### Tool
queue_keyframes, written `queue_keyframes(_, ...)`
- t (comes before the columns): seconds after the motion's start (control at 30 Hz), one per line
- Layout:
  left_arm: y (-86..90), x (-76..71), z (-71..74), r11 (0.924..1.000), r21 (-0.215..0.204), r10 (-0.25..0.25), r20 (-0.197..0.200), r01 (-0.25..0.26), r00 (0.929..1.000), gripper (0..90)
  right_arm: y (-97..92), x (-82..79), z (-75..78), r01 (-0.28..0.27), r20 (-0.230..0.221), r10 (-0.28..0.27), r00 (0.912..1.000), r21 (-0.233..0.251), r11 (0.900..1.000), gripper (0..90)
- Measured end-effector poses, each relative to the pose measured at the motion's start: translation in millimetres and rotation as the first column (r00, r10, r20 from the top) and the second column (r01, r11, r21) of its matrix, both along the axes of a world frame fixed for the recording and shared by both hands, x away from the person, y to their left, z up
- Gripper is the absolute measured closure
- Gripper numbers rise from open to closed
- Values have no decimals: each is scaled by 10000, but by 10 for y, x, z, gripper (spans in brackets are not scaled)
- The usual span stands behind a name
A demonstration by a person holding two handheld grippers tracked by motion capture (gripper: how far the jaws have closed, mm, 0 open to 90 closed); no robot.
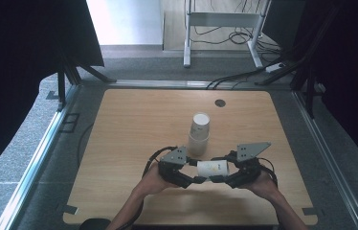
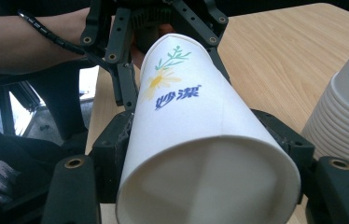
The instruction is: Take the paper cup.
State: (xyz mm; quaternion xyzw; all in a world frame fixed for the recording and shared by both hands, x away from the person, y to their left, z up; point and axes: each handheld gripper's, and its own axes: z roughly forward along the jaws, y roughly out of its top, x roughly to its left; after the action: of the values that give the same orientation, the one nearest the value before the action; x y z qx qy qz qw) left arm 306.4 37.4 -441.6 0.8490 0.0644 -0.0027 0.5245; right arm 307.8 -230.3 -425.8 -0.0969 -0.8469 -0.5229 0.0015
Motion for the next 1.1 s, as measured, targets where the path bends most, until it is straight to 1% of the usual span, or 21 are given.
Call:
queue_keyframes(0.27, 1, 0, 23, 9998, 178, -30, 65, 29, 10000, 427, -13, 3, 0, 108, -50, -109, 9999, -86, 9999, 300)
queue_keyframes(0.33, -1, 4, 34, 9993, 369, -53, 119, 49, 9999, 428, -25, 5, 3, 157, -85, -158, 9998, -154, 9998, 283)
queue_keyframes(0.47, -10, 4, 46, 9984, 567, -63, 117, 56, 9999, 428, -31, 1, 12, 160, -122, -163, 9998, -236, 9996, 256)
queue_keyframes(0.5, -18, 5, 56, 9968, 800, -86, 164, 73, 9998, 427, -33, -7, 23, 135, -97, -139, 9999, -376, 9992, 229)
queue_keyframes(0.53, -18, 5, 56, 9968, 800, -86, 164, 73, 9998, 427, -33, -7, 23, 135, -97, -139, 9999, -376, 9992, 229)
queue_keyframes(0.57, -29, 8, 66, 9946, 1039, -83, 193, 63, 9998, 426, -29, -14, 35, 171, -58, -175, 9998, -639, 9978, 208)
queue_keyframes(0.6, -29, 8, 66, 9946, 1039, -83, 193, 63, 9998, 426, -29, -14, 35, 171, -58, -175, 9998, -639, 9978, 208)
queue_keyframes(0.63, -41, 11, 81, 9909, 1349, -53, 243, 19, 9997, 426, -26, -20, 52, 163, 0, -164, 9999, -955, 9953, 195)
queue_keyframes(0.67, -41, 11, 81, 9909, 1349, -53, 243, 19, 9997, 426, -23, -25, 63, 189, 65, -183, 9998, -1179, 9928, 189)
queue_keyframes(0.7, -47, 11, 90, 9883, 1524, -46, 306, -1, 9995, 426, -23, -25, 63, 189, 65, -183, 9998, -1179, 9928, 189)
queue_keyframes(0.73, -56, 13, 99, 9861, 1661, -47, 340, -10, 9994, 426, -16, -31, 73, 229, 136, -212, 9997, -1388, 9901, 186)
queue_keyframes(0.8, -77, 12, 121, 9797, 2005, -66, 450, -26, 9990, 425, -3, -34, 92, 286, 277, -238, 9993, -1872, 9819, 180)
queue_keyframes(0.83, -92, 9, 131, 9769, 2135, -51, 461, -49, 9989, 425, 18, -31, 108, 344, 424, -247, 9988, -2476, 9683, 176)
queue_keyframes(0.87, -108, 10, 142, 9729, 2311, -73, 486, -41, 9988, 425, 18, -31, 108, 344, 424, -247, 9988, -2476, 9683, 176)
queue_keyframes(0.9, -130, 10, 155, 9664, 2568, -97, 559, -50, 9984, 425, 32, -27, 113, 359, 495, -231, 9985, -2774, 9601, 176)
queue_keyframes(0.93, -142, 12, 165, 9612, 2757, -145, 612, -30, 9980, 425, 51, -26, 119, 402, 614, -219, 9979, -3160, 9479, 174)
queue_keyframes(0.97, -179, 14, 188, 9484, 3171, -217, 698, -16, 9973, 425, 87, -22, 125, 355, 729, -93, 9973, -3674, 9294, 174)
queue_keyframes(1.0, -197, 18, 200, 9418, 3363, -270, 764, -2, 9967, 425, 102, -22, 127, 362, 783, -63, 9969, -3871, 9213, 175)
queue_keyframes(1.03, -216, 19, 211, 9357, 3529, -266, 794, -32, 9965, 425, 124, -22, 126, 363, 860, -7, 9963, -4126, 9102, 176)
queue_keyframes(1.07, -216, 19, 211, 9357, 3529, -266, 794, -32, 9965, 424, 124, -22, 126, 363, 860, -7, 9963, -4126, 9102, 176)
queue_keyframes(1.1, -254, 21, 233, 9227, 3855, -327, 873, -35, 9956, 424, 175, -22, 120, 313, 1008, 179, 9947, -4658, 8843, 185)
